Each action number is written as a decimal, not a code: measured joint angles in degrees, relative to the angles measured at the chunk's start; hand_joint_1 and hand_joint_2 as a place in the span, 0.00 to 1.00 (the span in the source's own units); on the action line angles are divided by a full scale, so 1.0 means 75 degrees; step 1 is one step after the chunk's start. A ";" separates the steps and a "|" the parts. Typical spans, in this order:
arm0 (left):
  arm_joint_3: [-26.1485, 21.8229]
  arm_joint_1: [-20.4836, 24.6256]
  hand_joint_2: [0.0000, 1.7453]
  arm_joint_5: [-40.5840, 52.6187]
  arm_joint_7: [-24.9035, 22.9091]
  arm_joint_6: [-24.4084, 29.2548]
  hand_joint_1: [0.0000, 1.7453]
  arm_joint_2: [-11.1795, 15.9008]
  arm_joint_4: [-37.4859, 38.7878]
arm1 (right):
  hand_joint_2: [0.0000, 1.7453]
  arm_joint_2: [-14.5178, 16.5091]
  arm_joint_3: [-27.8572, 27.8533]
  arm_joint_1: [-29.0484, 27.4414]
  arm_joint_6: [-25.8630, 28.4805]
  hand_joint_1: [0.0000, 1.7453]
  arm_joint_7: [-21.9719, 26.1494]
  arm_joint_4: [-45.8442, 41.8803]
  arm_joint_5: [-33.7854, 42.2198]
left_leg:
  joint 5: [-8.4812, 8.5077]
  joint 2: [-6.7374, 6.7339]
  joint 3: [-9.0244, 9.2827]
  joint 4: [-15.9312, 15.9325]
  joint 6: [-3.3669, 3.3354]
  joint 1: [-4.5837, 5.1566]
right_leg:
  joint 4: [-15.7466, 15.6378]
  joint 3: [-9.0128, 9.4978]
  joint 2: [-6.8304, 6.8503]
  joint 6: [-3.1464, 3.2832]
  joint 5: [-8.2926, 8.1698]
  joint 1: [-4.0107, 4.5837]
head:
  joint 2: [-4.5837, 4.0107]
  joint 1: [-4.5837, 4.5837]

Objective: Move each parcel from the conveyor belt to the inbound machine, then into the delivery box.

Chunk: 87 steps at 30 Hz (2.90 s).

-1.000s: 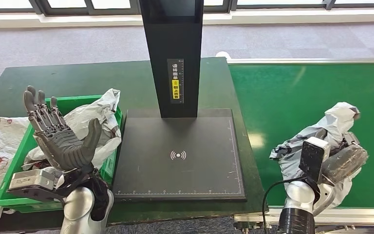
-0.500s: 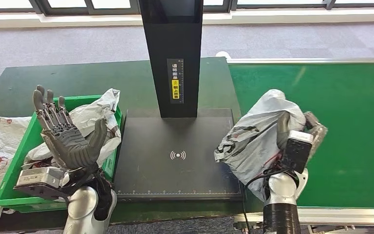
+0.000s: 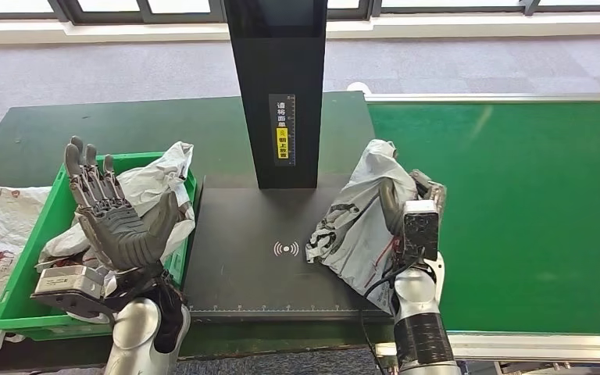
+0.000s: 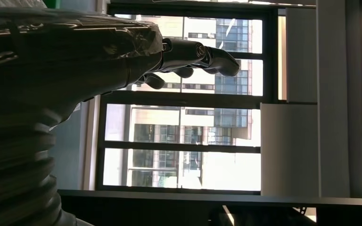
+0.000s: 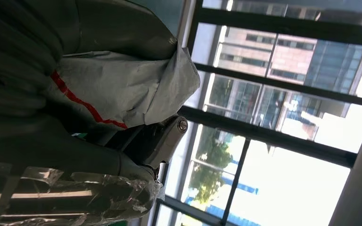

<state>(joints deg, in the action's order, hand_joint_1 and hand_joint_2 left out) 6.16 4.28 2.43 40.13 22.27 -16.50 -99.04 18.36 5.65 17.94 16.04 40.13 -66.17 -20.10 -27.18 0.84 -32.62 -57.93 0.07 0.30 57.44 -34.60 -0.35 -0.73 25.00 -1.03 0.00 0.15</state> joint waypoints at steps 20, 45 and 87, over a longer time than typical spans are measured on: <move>0.0032 0.0044 1.00 -0.0166 0.0000 -0.0073 0.00 0.0000 0.0279 | 1.00 0.0142 0.1085 0.0995 -0.1621 1.00 0.0001 0.2293 0.1197 | 0.0005 -0.0002 0.0003 0.0000 0.0007 -0.0005 | 0.0003 -0.0001 -0.0002 0.0002 -0.0001 0.0003 | 0.0000 -0.0001; 0.0012 0.0014 1.00 -0.0090 0.0002 -0.0047 0.00 0.0002 0.0175 | 0.00 0.0136 0.1737 0.1398 -0.1051 0.00 -0.0597 0.3025 0.0025 | 0.0005 0.0004 0.0002 -0.0001 0.0008 -0.0006 | 0.0003 0.0001 0.0001 0.0002 -0.0002 0.0005 | 0.0000 -0.0003; 0.1035 0.0882 1.00 0.4391 -0.1161 0.0900 0.00 0.0007 0.4382 | 0.00 -0.0208 -0.0394 -0.1286 0.3230 0.00 -0.0016 -0.4130 -0.1598 | -0.0002 -0.0064 0.0022 -0.0005 0.0000 0.0016 | -0.0010 -0.0019 -0.0062 -0.0006 -0.0016 -0.0012 | 0.0000 0.0001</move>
<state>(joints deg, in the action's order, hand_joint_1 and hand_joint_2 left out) 13.92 10.90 35.36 31.42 29.03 -16.45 -66.18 16.81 2.70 8.29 40.27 40.01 -97.15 -32.08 -27.19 0.36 -32.45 -57.97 0.07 0.42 57.36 -34.74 -0.81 -0.77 24.88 -1.12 0.00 0.16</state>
